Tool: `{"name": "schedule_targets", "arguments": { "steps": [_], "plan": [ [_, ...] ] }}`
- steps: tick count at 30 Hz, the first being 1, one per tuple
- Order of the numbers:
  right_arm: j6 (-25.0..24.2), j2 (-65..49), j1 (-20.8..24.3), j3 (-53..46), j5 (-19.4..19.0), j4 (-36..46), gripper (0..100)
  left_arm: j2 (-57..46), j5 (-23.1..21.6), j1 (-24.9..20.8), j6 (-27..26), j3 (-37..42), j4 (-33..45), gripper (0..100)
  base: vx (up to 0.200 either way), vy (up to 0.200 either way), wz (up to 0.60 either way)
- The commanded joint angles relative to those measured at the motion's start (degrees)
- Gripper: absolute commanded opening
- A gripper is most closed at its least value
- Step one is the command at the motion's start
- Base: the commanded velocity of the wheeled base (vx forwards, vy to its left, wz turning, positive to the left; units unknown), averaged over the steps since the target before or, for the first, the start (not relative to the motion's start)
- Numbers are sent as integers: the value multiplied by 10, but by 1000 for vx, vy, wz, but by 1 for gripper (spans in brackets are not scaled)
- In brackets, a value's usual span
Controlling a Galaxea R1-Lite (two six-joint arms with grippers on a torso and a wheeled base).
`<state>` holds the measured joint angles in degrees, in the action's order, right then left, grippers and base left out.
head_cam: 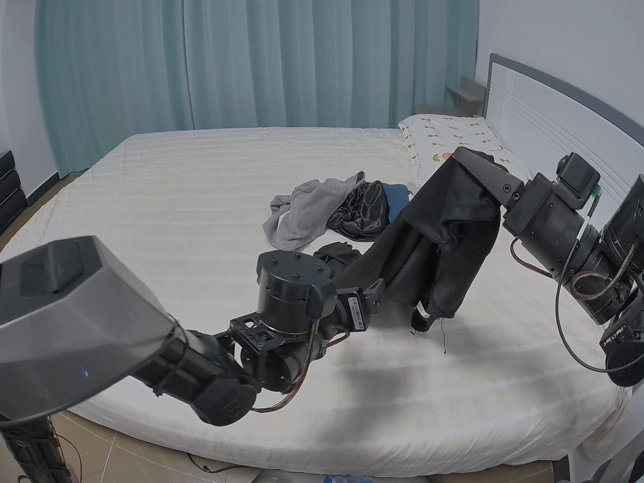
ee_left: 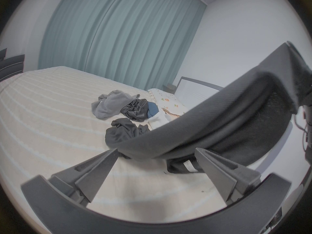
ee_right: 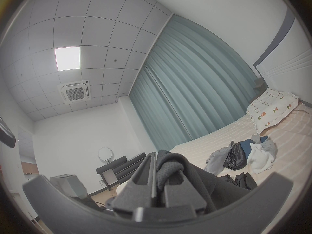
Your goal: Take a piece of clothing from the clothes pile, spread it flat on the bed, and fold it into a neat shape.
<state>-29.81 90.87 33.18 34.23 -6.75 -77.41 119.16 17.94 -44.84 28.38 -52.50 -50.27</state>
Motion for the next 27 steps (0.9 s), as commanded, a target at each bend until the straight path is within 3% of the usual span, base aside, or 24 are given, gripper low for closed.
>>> {"name": "schedule_targets", "arguments": {
  "steps": [1,8,15,22,27],
  "plan": [
    [1,-8,7,-2,0,0,0,64,13,19,1,-44,-12,100,0,0,0],
    [2,-22,29,-2,0,2,0,107,15,62,0,-105,-29,100,0,0,0],
    [5,-32,31,0,0,2,0,158,15,76,-15,-165,-25,100,0,0,0],
    [5,-42,22,4,0,4,0,211,18,96,-57,-205,-24,100,0,0,0],
    [5,-41,-6,7,-5,4,0,266,53,125,-87,-239,-16,100,0,0,0]
  ]
}}
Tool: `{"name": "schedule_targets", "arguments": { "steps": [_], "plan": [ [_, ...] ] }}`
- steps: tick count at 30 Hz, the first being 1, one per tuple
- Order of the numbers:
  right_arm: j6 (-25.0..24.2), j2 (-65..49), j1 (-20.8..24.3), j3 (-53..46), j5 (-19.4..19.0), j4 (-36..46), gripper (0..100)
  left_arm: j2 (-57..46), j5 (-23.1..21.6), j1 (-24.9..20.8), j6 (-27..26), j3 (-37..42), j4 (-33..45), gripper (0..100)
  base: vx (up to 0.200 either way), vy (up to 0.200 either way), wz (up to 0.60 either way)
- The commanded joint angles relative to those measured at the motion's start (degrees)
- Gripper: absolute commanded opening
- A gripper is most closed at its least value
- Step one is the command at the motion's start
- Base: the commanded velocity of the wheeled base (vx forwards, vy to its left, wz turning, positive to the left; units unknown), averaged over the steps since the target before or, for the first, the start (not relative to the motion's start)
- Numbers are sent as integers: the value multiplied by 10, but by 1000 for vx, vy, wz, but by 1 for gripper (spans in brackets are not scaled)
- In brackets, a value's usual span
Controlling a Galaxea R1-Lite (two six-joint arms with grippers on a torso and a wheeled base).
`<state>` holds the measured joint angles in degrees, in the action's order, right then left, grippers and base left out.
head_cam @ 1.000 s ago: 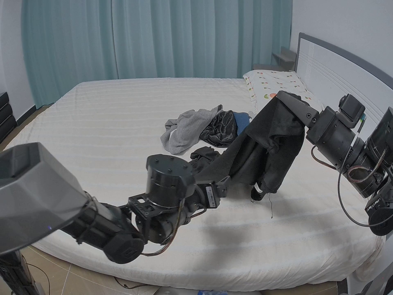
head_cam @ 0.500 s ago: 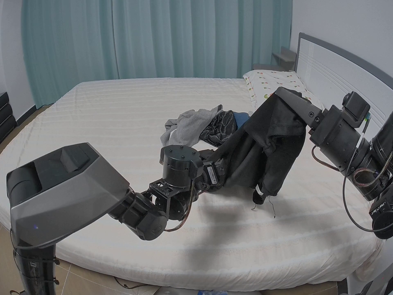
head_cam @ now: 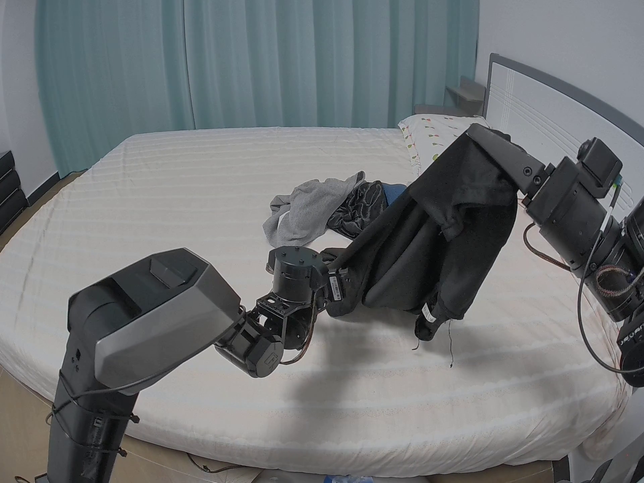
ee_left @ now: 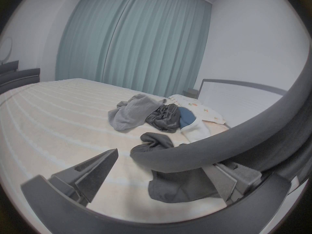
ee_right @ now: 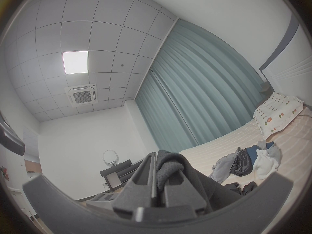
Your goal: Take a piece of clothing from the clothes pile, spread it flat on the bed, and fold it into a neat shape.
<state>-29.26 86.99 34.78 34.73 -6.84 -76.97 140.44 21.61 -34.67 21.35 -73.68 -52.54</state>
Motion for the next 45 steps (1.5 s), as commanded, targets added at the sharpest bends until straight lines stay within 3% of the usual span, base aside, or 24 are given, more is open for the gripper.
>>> {"name": "schedule_targets", "arguments": {
  "steps": [1,5,13,17,21,32,45],
  "plan": [
    [0,-2,-26,2,-5,1,0,56,16,25,-17,-27,9,100,0,0,0],
    [0,6,-37,3,-5,1,0,52,15,23,-17,6,10,100,0,0,0],
    [-1,25,-58,10,-9,1,0,20,-87,19,-19,142,-52,100,0,0,0],
    [0,25,-60,15,-9,1,0,-9,-156,19,-43,215,-62,100,0,0,0],
    [-1,27,-60,24,-9,2,0,-16,-197,19,-87,248,-73,100,0,0,0],
    [0,20,-34,32,-7,11,0,81,-180,20,-97,117,-120,100,0,0,0],
    [-2,21,-31,48,-7,22,0,156,-170,18,-104,-62,-64,100,0,0,0]
  ]
}}
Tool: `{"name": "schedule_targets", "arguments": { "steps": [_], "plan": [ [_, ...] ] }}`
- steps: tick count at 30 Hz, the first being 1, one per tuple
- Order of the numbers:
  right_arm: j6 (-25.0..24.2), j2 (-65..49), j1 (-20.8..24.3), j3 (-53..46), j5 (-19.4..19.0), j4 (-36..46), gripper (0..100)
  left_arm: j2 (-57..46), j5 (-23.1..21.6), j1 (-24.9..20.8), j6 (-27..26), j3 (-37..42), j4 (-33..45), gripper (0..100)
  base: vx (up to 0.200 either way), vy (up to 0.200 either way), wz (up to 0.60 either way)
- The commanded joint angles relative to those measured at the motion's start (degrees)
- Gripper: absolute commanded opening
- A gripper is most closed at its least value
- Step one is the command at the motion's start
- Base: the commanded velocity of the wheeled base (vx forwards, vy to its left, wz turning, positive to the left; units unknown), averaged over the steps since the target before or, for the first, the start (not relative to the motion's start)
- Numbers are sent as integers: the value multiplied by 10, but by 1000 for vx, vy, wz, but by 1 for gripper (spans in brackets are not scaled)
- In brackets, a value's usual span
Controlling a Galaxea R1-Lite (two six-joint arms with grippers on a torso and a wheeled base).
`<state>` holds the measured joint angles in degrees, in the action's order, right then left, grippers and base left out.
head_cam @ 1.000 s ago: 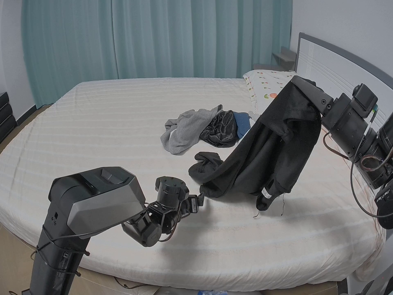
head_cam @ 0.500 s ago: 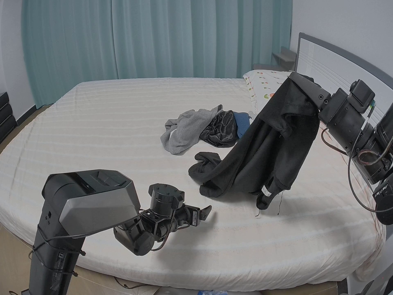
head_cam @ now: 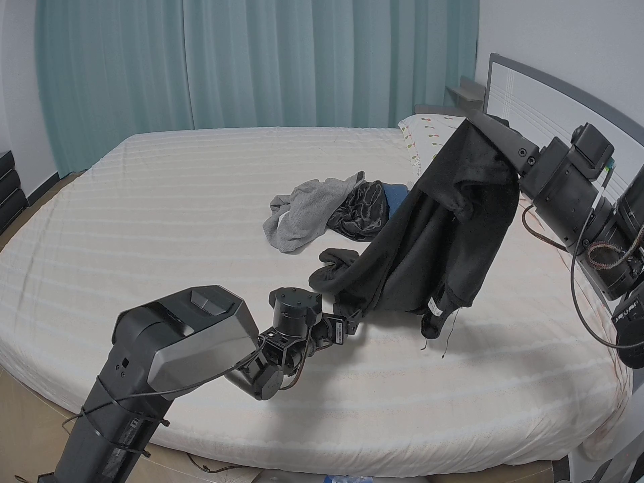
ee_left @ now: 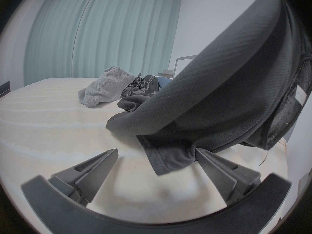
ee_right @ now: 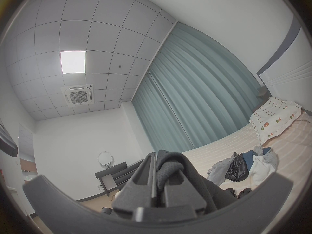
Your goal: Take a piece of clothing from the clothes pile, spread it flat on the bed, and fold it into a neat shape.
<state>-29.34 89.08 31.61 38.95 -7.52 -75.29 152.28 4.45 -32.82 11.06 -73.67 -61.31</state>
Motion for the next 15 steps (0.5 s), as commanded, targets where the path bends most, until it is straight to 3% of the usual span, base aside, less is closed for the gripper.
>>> {"name": "schedule_targets", "arguments": {
  "steps": [1,3,4,8,15],
  "plan": [
    [-1,0,-1,7,0,5,0,40,2,-1,-2,-70,29,100,0,0,0],
    [-1,1,-1,9,1,5,0,46,7,-1,-2,-89,37,100,0,0,0],
    [-1,2,-1,9,1,5,0,49,14,-1,-2,-98,39,0,0,0,0],
    [-1,6,-10,9,0,6,0,49,39,-1,4,-99,33,0,0,0,0],
    [-8,20,-37,5,-3,5,0,-20,41,-7,43,-5,25,0,0,0,0]
  ]
}}
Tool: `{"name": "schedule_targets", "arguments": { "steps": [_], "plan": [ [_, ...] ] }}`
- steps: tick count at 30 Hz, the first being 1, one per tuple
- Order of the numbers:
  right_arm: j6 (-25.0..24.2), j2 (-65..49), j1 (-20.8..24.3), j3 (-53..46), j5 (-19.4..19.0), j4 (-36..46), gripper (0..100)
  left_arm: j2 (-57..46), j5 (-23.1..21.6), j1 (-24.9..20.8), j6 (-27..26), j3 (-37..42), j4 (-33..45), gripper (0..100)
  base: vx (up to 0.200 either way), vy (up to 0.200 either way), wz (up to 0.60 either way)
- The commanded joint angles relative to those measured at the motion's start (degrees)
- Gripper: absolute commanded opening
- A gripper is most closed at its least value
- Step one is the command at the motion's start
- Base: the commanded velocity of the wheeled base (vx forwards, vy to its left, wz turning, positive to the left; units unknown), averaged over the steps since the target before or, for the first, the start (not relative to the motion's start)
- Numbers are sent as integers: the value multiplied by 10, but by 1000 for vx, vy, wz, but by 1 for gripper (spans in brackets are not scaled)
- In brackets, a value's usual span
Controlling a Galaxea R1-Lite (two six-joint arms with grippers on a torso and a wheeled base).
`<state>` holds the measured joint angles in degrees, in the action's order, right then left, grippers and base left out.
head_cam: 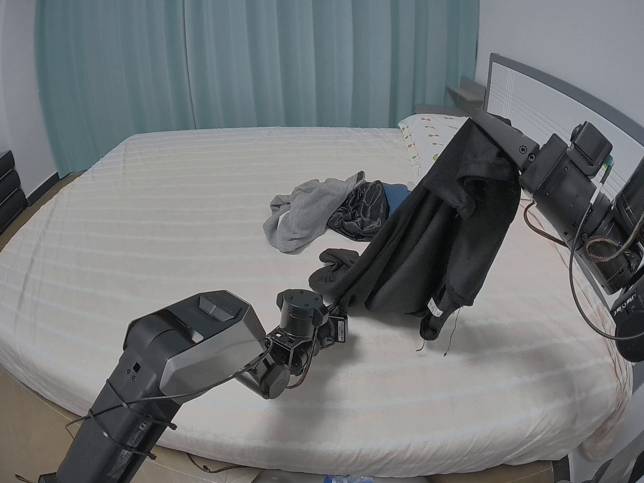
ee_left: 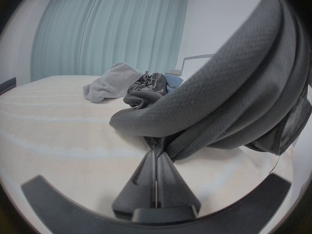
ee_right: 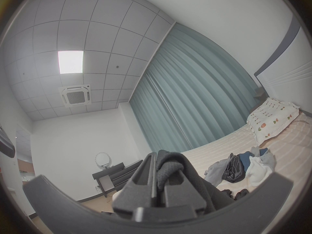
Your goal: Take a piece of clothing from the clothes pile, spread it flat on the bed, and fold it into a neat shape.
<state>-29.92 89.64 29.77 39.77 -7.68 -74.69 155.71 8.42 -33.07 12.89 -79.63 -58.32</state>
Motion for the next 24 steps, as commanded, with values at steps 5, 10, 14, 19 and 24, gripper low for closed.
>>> {"name": "schedule_targets", "arguments": {
  "steps": [5,10,14,19,24],
  "plan": [
    [-3,31,-40,-8,-1,-1,0,-133,1,-1,61,143,-6,0,0,0,0],
    [-21,87,-66,-24,-1,-3,0,-253,6,-2,97,290,2,0,0,0,0],
    [-44,152,-72,0,1,-4,0,-314,37,-20,102,316,15,0,0,0,0],
    [-45,207,-81,35,11,-7,0,-414,54,-18,130,308,73,0,0,0,0],
    [-50,188,-118,130,58,2,0,-514,55,-2,192,257,107,0,0,0,0]
  ]
}}
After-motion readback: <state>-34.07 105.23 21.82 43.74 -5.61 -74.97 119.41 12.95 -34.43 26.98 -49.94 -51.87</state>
